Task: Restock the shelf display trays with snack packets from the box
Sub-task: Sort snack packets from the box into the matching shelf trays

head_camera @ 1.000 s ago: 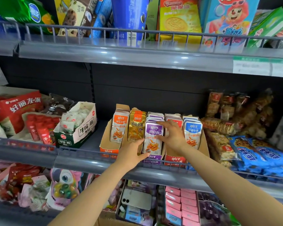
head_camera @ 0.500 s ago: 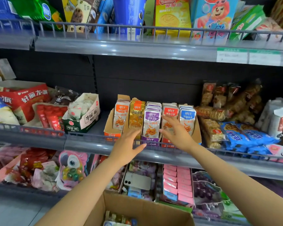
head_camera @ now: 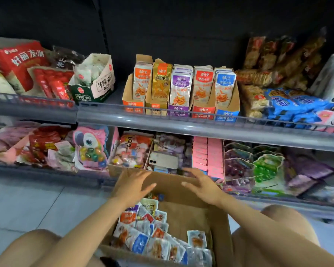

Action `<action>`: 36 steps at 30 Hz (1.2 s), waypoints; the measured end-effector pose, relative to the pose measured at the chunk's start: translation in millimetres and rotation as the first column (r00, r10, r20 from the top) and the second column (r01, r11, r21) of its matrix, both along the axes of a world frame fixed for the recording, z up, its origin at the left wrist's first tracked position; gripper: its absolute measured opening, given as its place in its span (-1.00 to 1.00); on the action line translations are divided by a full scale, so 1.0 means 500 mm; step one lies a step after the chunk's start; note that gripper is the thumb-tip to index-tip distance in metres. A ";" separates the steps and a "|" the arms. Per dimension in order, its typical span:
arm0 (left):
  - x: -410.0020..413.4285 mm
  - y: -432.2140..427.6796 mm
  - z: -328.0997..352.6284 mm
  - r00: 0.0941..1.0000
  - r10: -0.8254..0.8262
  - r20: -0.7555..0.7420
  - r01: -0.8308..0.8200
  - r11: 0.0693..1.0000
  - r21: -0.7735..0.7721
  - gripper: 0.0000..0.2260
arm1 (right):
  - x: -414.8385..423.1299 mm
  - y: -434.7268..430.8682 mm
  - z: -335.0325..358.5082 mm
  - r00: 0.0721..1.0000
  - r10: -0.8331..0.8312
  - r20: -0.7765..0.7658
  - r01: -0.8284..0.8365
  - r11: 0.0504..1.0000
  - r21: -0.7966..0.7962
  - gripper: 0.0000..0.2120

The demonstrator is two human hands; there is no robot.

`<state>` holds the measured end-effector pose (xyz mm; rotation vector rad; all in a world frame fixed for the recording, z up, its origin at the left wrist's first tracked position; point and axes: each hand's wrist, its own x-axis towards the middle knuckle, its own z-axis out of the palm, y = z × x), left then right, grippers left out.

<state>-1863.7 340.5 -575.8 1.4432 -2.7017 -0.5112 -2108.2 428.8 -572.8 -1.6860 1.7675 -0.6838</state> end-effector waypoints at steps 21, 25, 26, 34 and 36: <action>0.028 0.042 -0.261 0.956 -0.127 0.266 -0.023 0.867 0.498 -0.47 | 0.144 0.038 -0.382 0.892 -0.379 0.245 0.121 0.725 0.678 -0.68; 0.029 0.040 -0.269 0.962 -0.111 0.251 -0.032 0.863 0.504 -0.47 | 0.132 0.055 -0.391 0.913 -0.360 0.190 0.108 0.664 0.740 -0.68; 0.030 0.041 -0.271 0.962 -0.107 0.251 -0.035 0.863 0.504 -0.46 | 0.129 0.058 -0.392 0.899 -0.385 0.209 0.112 0.663 0.740 -0.71; 0.017 0.035 -0.253 0.992 0.002 0.127 -0.062 0.881 0.469 -0.47 | 0.111 0.045 -0.306 0.744 -0.517 0.423 0.219 0.787 0.576 -0.85; 0.005 0.039 -0.230 0.998 0.056 0.018 -0.058 0.880 0.472 -0.48 | 0.090 0.034 -0.266 0.661 -0.555 0.506 0.278 0.806 0.522 -0.88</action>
